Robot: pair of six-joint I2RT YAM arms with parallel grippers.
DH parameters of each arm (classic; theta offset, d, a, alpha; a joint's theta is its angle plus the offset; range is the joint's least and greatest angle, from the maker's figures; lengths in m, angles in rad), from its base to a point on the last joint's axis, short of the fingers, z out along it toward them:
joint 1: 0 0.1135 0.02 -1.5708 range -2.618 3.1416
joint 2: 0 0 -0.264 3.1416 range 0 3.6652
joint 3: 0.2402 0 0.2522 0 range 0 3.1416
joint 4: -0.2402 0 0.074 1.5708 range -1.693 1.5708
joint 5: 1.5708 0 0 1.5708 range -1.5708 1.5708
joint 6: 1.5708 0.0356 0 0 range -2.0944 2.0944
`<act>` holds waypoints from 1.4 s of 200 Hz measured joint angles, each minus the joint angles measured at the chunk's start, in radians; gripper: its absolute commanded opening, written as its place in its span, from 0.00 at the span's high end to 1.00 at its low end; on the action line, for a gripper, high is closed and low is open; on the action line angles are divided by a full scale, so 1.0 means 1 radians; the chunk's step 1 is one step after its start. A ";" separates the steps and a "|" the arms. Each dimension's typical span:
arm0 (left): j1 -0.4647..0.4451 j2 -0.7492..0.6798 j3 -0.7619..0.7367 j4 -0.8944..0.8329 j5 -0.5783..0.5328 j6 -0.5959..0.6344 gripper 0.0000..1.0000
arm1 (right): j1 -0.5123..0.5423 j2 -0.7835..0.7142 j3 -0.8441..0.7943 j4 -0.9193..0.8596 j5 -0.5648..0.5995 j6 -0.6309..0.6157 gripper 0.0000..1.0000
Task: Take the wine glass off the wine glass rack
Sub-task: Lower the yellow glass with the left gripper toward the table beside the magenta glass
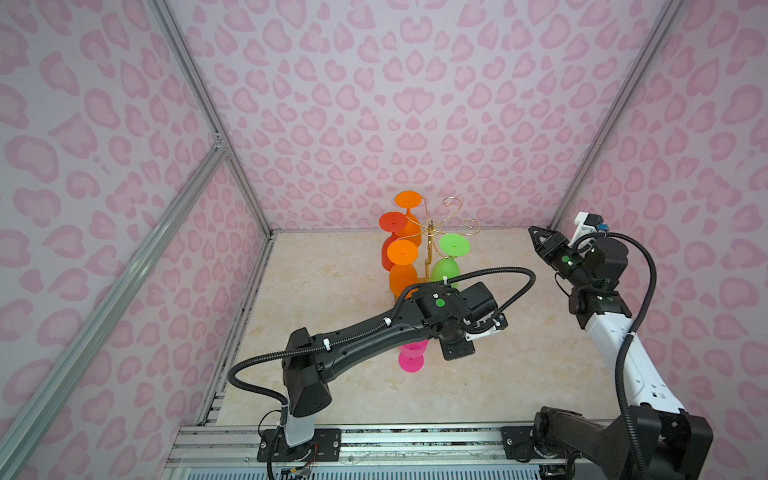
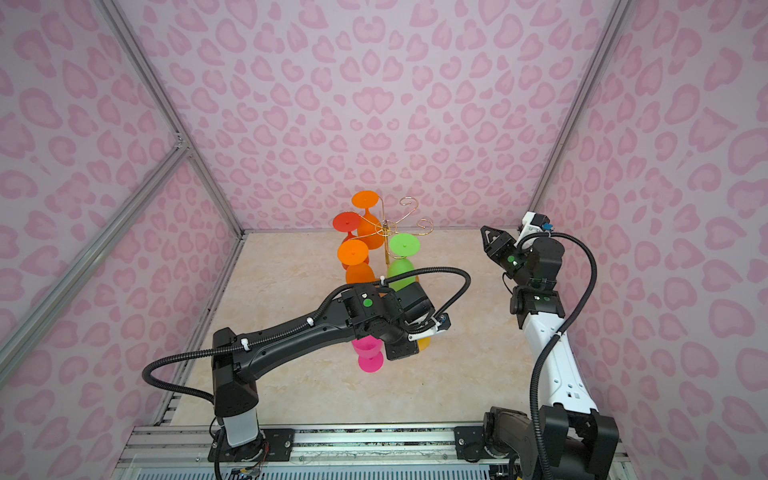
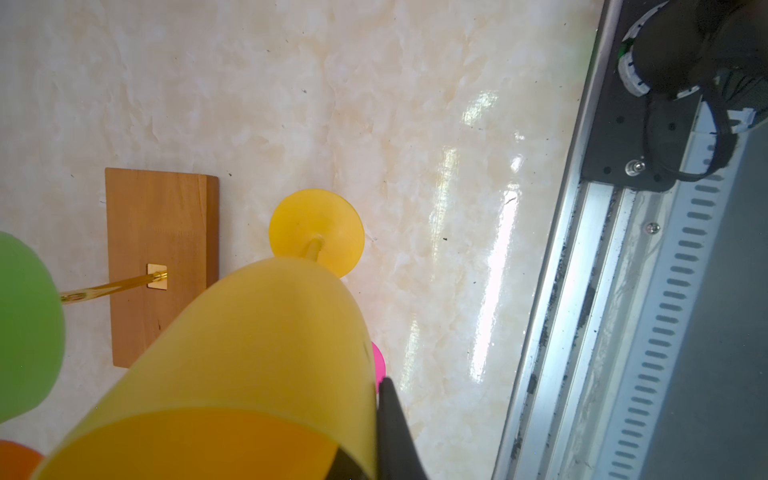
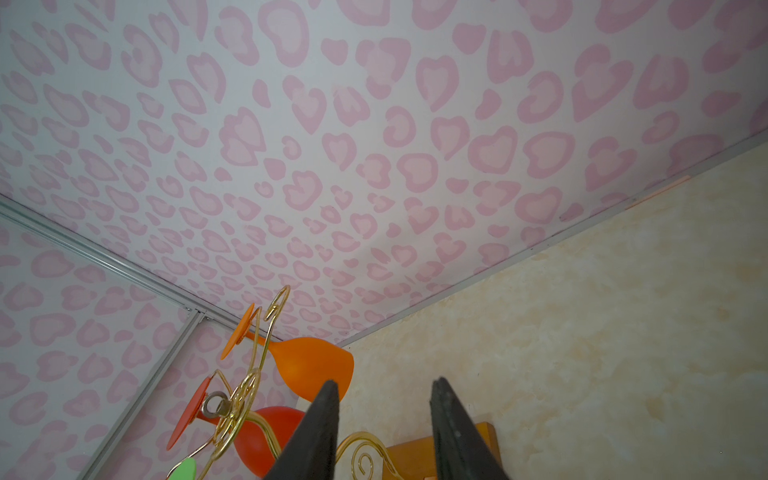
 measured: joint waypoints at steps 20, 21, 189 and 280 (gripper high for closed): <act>0.000 0.030 0.023 -0.029 -0.011 0.007 0.98 | -0.003 0.002 -0.009 0.011 -0.005 0.001 0.62; 0.000 0.031 0.023 -0.030 -0.012 0.007 0.98 | -0.003 0.002 -0.010 0.011 -0.005 0.001 0.62; 0.000 0.185 0.149 -0.192 0.009 0.042 0.94 | -0.010 0.022 -0.045 0.079 -0.039 0.035 0.62; 0.000 0.214 0.162 -0.217 0.002 0.040 0.83 | -0.011 0.026 -0.053 0.085 -0.043 0.049 0.62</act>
